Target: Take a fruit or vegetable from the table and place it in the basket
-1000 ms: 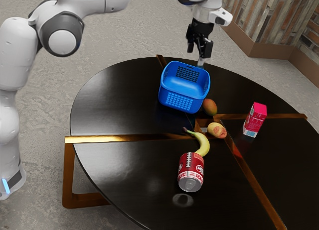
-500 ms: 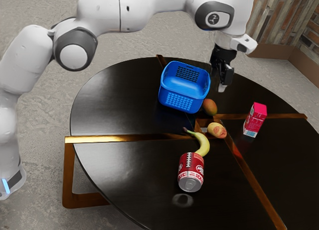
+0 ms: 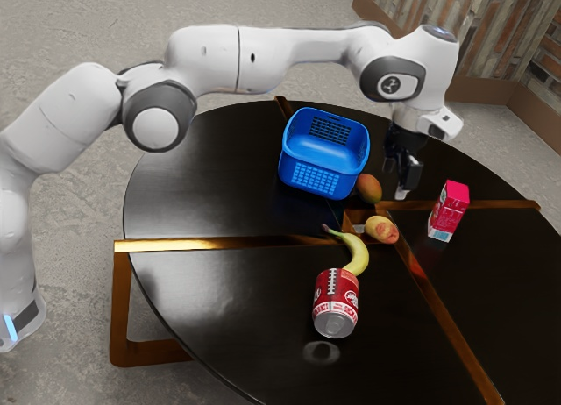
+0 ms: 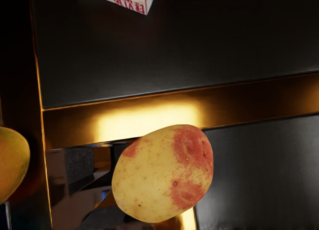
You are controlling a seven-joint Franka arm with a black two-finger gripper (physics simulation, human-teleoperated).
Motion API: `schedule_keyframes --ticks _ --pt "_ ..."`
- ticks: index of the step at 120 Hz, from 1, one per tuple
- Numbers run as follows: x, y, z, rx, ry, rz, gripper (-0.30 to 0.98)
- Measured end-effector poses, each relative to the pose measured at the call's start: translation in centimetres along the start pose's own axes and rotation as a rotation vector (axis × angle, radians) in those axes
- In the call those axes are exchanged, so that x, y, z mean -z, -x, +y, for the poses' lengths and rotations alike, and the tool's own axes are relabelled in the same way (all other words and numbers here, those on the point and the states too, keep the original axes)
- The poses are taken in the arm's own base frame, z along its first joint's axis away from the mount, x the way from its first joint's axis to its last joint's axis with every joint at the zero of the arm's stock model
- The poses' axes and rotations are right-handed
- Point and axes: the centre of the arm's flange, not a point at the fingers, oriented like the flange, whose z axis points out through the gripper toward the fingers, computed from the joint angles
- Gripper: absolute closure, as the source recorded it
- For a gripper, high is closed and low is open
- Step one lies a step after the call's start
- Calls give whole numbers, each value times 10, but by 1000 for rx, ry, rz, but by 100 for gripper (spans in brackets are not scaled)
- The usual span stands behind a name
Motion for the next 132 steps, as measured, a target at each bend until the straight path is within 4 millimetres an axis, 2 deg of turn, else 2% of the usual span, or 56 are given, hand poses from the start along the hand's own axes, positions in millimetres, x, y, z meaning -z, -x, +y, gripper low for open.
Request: schedule_keyframes --ticks 27,50,113,118,132 --pt "-56 -7 4 -35 16 -82 0" --pt "-85 -9 3 -53 27 -117 0" --pt "-113 -15 -3 -76 34 -103 0" --pt "-113 -16 -3 -77 34 -100 3" --pt "-113 -16 -3 -81 31 -92 22"
